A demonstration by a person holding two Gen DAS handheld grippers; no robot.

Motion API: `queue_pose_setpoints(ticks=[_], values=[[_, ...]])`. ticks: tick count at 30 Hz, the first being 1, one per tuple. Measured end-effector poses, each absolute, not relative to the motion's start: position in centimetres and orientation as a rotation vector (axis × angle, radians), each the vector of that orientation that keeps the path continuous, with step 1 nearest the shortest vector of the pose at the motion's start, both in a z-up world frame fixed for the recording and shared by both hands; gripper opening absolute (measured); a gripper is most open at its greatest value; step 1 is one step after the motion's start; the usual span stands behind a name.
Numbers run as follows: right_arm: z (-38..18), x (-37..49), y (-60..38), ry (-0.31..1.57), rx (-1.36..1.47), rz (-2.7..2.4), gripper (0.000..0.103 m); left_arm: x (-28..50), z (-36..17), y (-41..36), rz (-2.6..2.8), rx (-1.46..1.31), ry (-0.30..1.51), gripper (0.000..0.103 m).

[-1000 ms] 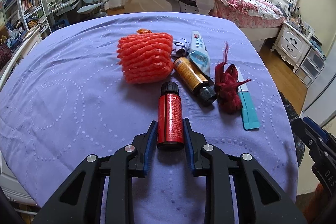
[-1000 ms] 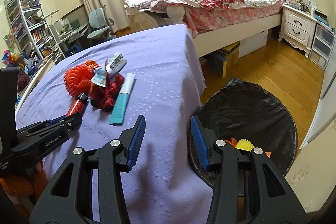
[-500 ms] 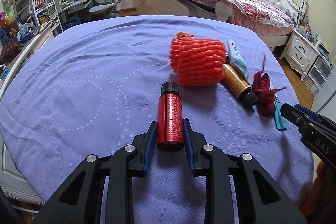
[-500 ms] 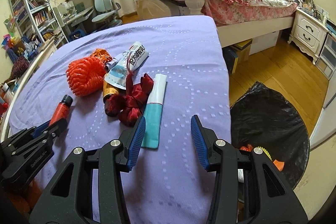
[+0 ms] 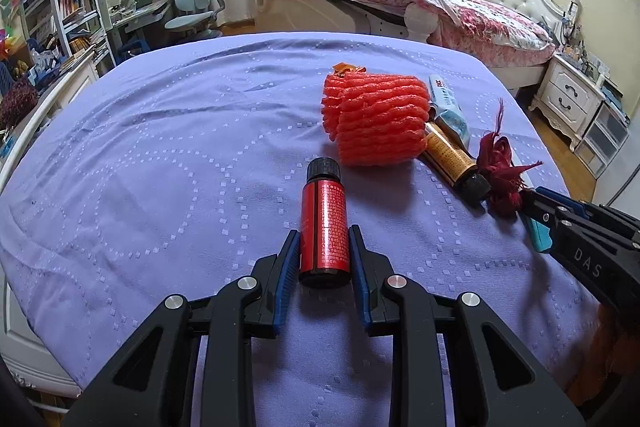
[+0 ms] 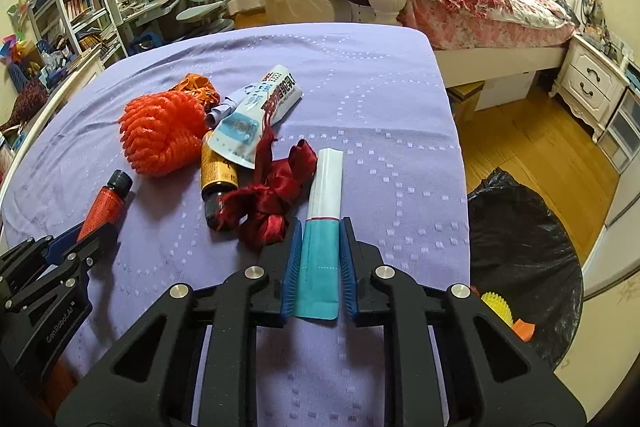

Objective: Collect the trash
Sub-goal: 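Grasp the teal tube with the right tool while the left tool holds the red bottle, then carry the red bottle and teal tube over the black bin and open both tools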

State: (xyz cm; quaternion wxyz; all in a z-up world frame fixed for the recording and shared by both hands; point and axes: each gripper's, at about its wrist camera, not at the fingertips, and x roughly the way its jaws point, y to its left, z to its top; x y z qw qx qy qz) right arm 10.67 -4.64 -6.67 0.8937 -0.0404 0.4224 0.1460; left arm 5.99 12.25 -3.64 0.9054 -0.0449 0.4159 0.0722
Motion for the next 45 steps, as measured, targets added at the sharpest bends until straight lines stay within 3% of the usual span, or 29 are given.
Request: queue_pose_setpoints(ticks=[16, 45], values=[[-4.6, 6.4, -8.6, 0.803, -0.021, 0.270, 0.018, 3.8, -2.7, 10.8, 0.068, -0.125, 0.815, 0.027], [-4.7, 3.8, -20.6, 0.744, 0.054, 0.027, 0.018, 5.2, -1.3, -4.0, -0.216, 0.016, 0.765, 0.027]])
